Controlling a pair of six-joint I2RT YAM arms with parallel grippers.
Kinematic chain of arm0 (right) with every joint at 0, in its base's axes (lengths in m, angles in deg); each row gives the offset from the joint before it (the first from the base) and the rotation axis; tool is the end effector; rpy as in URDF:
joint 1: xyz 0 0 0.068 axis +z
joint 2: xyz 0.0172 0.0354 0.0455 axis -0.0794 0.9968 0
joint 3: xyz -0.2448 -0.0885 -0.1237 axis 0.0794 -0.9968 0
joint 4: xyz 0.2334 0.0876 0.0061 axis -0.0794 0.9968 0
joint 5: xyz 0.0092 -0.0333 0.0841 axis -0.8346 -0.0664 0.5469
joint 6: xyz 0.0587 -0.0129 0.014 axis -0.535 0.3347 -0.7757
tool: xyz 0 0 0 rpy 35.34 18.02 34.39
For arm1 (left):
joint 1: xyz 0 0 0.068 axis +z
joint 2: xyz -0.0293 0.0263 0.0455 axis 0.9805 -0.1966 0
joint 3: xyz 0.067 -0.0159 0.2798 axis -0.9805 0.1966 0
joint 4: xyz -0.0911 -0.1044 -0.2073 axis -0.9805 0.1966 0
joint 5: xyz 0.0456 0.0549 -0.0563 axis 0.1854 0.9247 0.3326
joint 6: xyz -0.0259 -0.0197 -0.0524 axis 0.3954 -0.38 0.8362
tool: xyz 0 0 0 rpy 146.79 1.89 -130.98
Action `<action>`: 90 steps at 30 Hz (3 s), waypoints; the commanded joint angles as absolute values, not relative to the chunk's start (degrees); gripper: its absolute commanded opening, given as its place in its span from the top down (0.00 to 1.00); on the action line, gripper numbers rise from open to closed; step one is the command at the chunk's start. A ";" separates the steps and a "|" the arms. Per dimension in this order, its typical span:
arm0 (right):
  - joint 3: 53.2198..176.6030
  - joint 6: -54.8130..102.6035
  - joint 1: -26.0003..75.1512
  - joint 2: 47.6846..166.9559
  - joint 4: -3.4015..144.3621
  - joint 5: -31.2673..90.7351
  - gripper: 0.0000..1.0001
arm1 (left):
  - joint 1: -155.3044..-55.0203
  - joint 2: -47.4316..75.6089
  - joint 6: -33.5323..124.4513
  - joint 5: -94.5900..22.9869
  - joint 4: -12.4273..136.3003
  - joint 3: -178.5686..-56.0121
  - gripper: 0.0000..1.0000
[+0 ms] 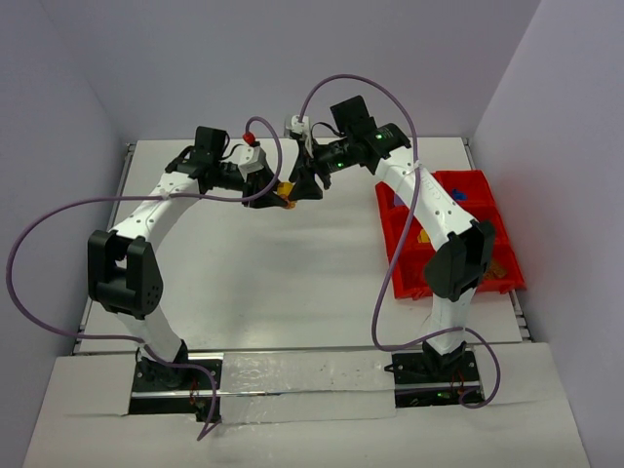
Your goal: Sort the legos into containers by color
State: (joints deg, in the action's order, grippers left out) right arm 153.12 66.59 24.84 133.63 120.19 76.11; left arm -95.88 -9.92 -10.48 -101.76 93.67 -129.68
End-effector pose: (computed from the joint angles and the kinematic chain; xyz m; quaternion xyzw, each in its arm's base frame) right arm 0.3305 0.2295 0.3961 -0.5919 0.5942 0.3974 0.3722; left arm 0.3376 -0.1516 0.3274 0.5770 0.5123 -0.4684 0.4304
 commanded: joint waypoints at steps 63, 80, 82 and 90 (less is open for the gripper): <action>124.44 87.47 -12.65 115.93 133.42 53.46 1.00 | -91.14 -0.83 29.76 -64.99 76.51 -120.85 0.01; 119.88 78.98 -13.13 122.75 120.39 50.36 0.96 | -90.00 -3.99 40.56 -45.98 79.90 -124.05 0.01; 119.90 78.90 -12.95 123.30 120.32 50.05 0.92 | -90.00 -4.51 40.14 -45.19 81.40 -124.99 0.01; 117.23 79.87 -12.21 123.99 120.21 47.49 0.50 | -88.61 -4.16 40.06 -42.79 83.92 -125.94 0.01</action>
